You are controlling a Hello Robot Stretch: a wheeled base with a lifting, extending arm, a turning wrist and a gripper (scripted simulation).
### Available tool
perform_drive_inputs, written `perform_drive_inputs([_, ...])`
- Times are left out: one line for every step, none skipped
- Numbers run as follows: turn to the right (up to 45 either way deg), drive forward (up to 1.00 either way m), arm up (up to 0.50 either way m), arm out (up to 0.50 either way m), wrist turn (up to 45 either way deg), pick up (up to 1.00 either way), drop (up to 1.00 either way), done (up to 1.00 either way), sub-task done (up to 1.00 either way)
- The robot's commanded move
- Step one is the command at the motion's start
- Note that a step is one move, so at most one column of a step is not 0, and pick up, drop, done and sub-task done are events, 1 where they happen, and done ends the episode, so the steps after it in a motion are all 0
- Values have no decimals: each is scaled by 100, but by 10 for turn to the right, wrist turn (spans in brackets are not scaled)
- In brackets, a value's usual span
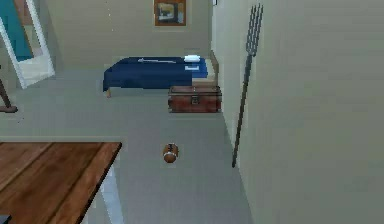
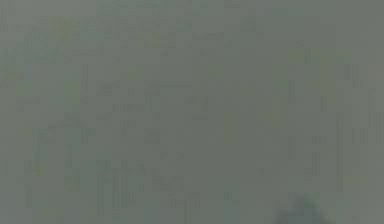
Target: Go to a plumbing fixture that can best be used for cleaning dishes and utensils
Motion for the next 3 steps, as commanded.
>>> perform_drive_inputs([0,100,0,0,0,0,0,0,0])
perform_drive_inputs([90,0,0,0,0,0,0,0,0])
perform_drive_inputs([0,5,0,0,0,0,0,0,0])
